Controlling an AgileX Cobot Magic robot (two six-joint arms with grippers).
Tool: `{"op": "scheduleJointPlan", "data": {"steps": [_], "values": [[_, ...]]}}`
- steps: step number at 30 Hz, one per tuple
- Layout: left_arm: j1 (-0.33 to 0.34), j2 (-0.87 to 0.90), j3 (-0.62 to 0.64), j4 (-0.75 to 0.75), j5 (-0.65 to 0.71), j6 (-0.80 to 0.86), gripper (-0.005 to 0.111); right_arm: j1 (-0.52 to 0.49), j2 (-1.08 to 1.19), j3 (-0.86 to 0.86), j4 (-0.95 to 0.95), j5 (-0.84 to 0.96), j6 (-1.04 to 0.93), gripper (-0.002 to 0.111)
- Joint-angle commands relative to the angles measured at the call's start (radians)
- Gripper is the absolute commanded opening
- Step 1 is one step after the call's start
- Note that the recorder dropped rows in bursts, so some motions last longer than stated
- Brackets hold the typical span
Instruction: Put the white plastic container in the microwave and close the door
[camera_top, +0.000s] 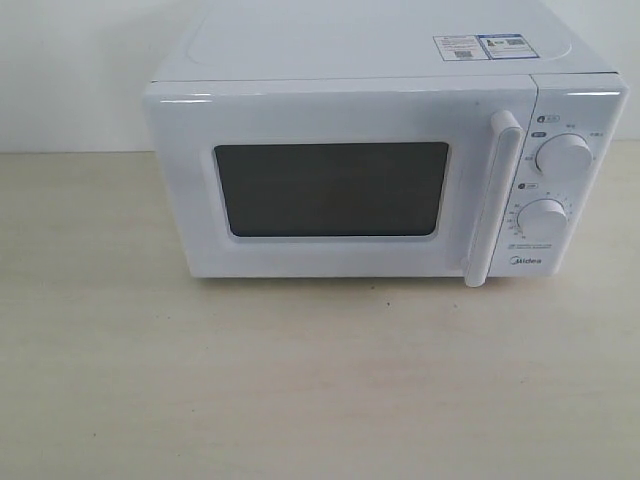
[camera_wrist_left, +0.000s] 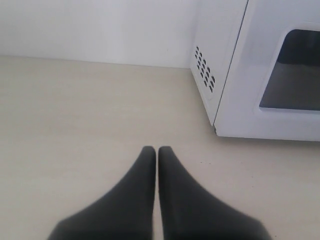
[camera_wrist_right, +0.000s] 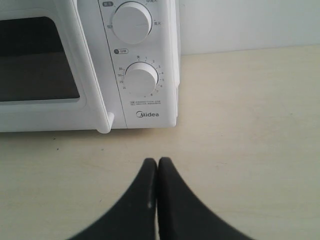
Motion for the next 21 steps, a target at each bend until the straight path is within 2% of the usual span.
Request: {"op": "scheduleJointPlan", "data": {"steps": [1, 21], "values": [[0.004, -0.003, 0.000, 0.007, 0.003, -0.002, 0.004, -0.001, -0.005, 0.000, 0.000, -0.007, -0.004, 0.000], [0.004, -0.003, 0.000, 0.007, 0.001, -0.002, 0.004, -0.001, -0.005, 0.000, 0.000, -0.008, -0.003, 0.000]]}}
